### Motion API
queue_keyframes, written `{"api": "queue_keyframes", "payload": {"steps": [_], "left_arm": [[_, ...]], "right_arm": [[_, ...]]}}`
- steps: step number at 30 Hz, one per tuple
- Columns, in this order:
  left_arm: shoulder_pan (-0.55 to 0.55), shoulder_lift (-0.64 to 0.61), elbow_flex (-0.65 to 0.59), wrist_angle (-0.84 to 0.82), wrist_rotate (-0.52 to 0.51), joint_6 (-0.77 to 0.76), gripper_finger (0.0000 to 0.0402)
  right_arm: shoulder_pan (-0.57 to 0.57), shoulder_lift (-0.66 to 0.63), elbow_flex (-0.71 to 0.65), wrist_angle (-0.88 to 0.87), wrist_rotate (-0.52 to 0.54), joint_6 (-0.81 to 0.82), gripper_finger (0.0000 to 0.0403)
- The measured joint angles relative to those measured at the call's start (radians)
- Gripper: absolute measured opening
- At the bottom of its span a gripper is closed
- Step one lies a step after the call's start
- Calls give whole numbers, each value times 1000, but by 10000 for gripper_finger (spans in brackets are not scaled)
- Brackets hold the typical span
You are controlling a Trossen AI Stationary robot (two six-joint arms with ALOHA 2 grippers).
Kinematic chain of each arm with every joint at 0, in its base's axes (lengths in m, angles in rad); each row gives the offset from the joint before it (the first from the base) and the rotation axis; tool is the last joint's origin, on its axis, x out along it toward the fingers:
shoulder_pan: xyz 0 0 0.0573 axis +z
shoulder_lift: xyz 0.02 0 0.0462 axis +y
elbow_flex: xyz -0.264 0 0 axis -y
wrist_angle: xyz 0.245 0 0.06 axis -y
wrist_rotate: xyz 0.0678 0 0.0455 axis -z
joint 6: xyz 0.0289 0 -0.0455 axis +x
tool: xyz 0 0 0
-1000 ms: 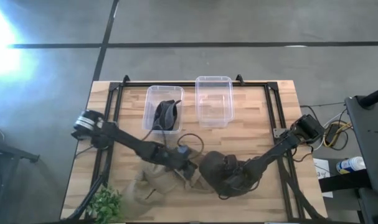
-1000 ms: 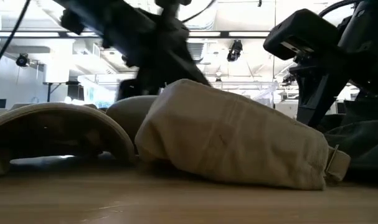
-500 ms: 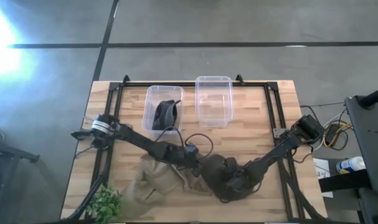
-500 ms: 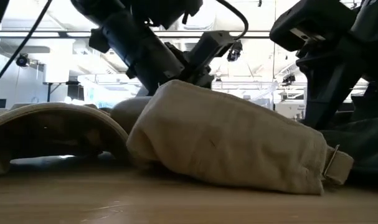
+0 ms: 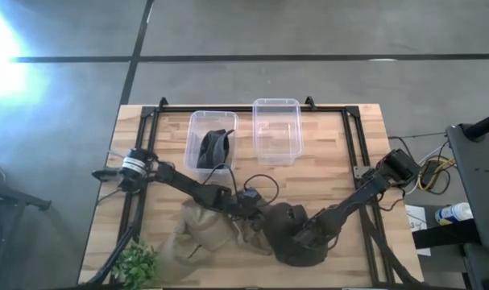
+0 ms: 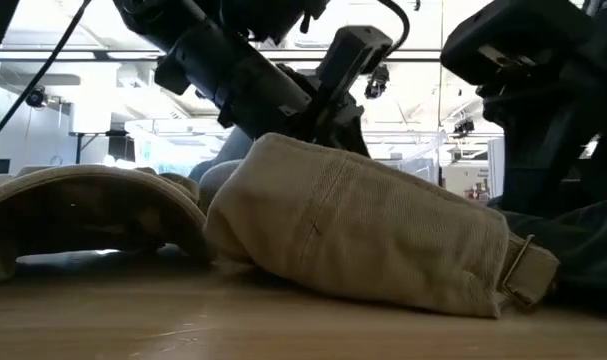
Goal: Pick & Place hat
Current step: Put the gray cap into the left transparent bin
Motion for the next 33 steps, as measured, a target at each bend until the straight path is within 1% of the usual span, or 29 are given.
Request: {"api": "queue_keyframes", "payload": {"steps": [3,5,8,12,23,29,33], "left_arm": [[0,-16,0,8,-38,0,71],[1,-20,2,19,-44,7,71],[10,-11,2,37,-25,25,71],[21,11,2,72,35,27,71],[24,47,3,71,35,22,71],[25,27,2,43,24,33,71],[29,25,1,-25,16,55,72]], "right_arm": [[7,0,-2,-2,-2,1,194],[8,2,-3,-2,-6,0,194],[8,2,-4,-2,-8,-13,194],[3,2,-4,-1,-9,-32,194],[2,2,-4,15,-22,-77,194],[2,2,-4,15,-54,-67,194],[3,2,-4,16,-58,-70,194]]}}
